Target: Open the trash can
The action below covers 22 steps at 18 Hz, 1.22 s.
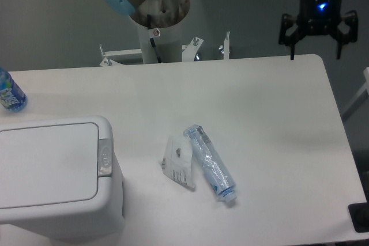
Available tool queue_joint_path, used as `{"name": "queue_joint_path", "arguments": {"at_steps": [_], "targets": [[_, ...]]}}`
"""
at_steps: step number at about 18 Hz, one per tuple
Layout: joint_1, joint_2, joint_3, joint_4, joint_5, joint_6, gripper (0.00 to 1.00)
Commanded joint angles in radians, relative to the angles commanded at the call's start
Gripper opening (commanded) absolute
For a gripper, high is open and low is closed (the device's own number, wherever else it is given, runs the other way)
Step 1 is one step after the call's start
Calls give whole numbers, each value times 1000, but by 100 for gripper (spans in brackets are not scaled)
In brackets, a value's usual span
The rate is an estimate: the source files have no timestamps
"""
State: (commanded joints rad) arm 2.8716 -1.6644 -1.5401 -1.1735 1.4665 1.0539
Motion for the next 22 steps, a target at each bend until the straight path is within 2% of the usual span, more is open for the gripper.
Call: {"name": "queue_joint_path", "arguments": {"at_steps": [5,8,11,15,18,22], "targets": [[-24,-5,0,69,0,-204,100],[-60,-35,18,92,1,-310,100],[-127,-93,95,92,0,-443,100],[-181,-162,199,92,-23,-750,100],[-221,-189,247,92,-95,-821,100],[-241,-179,236,86,-242,-920,100]]}}
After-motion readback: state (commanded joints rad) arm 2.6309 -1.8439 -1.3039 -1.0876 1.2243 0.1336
